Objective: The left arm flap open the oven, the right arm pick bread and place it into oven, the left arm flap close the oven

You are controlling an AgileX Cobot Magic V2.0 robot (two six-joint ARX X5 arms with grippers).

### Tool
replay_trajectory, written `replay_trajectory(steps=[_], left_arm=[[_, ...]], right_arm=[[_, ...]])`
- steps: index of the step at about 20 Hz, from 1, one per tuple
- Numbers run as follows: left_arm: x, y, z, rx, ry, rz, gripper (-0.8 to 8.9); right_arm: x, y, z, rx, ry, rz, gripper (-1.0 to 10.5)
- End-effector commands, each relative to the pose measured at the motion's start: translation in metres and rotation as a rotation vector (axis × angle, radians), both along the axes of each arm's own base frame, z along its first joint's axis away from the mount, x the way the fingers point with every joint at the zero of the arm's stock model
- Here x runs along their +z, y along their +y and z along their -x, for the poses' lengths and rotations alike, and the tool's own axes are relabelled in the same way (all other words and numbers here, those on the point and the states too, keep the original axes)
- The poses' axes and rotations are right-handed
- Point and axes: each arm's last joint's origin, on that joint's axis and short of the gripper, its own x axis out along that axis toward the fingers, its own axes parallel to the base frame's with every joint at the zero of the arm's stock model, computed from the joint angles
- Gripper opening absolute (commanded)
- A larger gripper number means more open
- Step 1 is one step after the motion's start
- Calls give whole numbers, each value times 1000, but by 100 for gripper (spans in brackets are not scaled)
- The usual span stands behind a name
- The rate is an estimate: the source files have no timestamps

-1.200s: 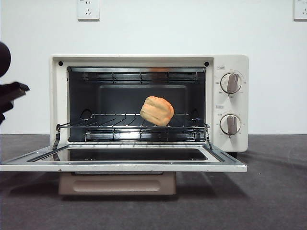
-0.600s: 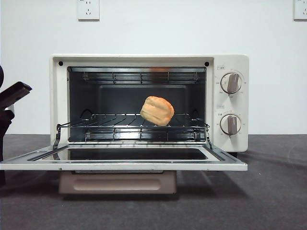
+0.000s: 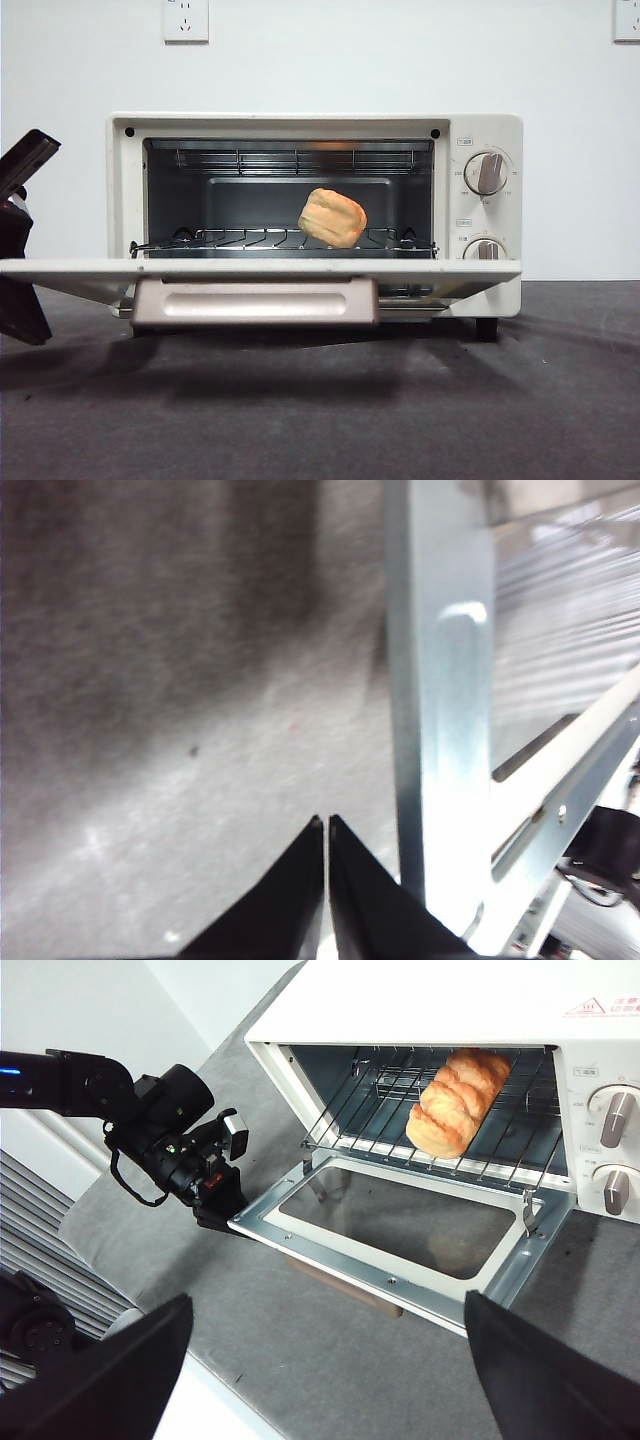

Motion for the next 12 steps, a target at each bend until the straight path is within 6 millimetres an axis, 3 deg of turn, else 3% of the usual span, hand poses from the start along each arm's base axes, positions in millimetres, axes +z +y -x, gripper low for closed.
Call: replay_trajectory(steps=[1, 7, 12], left_arm=[[7, -2, -7, -7, -48, 108, 15], [37, 0, -30, 12, -152, 163, 16], [76, -1, -53, 7, -295, 169, 15]], right_arm=[[6, 0, 0, 4, -18, -18, 432], [6, 0, 0, 0, -11, -25, 432], [6, 0, 0, -1, -10, -25, 432]])
